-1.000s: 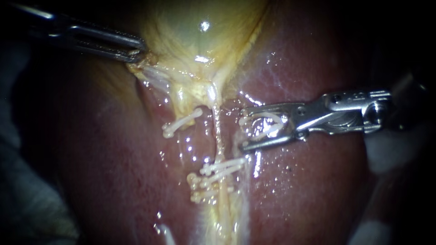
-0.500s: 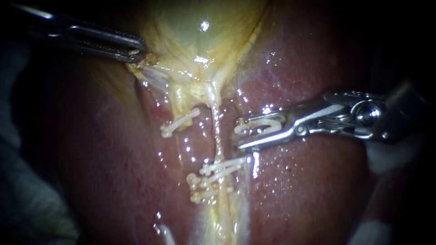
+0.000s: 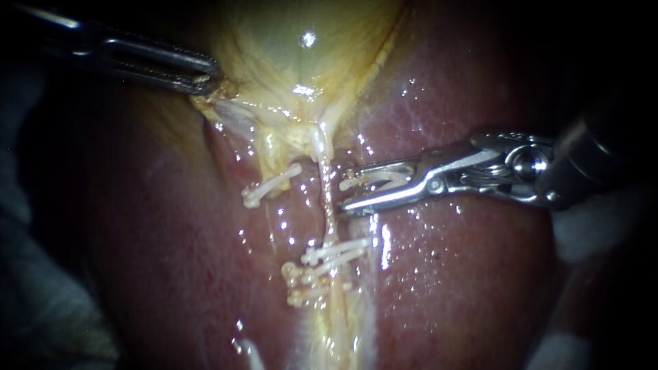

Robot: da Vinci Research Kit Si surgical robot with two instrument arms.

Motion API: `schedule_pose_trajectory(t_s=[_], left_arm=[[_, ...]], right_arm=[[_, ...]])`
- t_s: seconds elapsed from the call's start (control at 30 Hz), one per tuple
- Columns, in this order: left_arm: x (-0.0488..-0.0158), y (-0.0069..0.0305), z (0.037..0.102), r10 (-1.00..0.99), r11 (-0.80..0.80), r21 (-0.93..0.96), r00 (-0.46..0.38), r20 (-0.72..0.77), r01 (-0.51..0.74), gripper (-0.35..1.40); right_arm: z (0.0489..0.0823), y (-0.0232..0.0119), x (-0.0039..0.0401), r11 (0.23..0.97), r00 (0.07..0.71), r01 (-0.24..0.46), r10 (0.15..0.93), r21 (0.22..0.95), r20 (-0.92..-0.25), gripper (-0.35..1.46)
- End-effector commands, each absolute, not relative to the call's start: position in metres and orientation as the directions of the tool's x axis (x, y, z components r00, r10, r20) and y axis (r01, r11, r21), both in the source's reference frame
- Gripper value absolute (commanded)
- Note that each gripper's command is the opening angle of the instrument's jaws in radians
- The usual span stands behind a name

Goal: Clipping third clip right tube

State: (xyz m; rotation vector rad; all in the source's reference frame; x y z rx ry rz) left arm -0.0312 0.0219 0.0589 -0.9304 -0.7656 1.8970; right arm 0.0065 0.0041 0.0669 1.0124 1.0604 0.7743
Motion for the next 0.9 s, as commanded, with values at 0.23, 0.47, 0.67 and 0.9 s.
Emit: schedule_pose_trajectory(t_s=[0.23, 0.47, 0.67, 0.9], left_arm=[[-0.0312, 0.0219, 0.0588, 0.888, -0.437, -0.791, -0.347, -0.303, -0.429, -0.35], [-0.0312, 0.0219, 0.0589, 0.888, -0.437, -0.79, -0.347, -0.303, -0.429, -0.35], [-0.0312, 0.0219, 0.0589, 0.888, -0.437, -0.79, -0.347, -0.303, -0.429, -0.35], [-0.0312, 0.0219, 0.0589, 0.888, -0.437, -0.79, -0.347, -0.303, -0.429, -0.35]], right_arm=[[0.0669, 0.004, 0.008, 0.33, 0.285, -0.028, 0.907, 0.944, -0.309, 0.46], [0.0672, 0.0035, 0.0095, 0.33, 0.266, -0.017, 0.911, 0.944, -0.314, 0.47], [0.0674, 0.0028, 0.0106, 0.333, 0.262, -0.013, 0.911, 0.943, -0.318, 0.47], [0.0674, 0.0028, 0.0111, 0.33, 0.243, 0.0, 0.916, 0.944, -0.32, 0.48]])
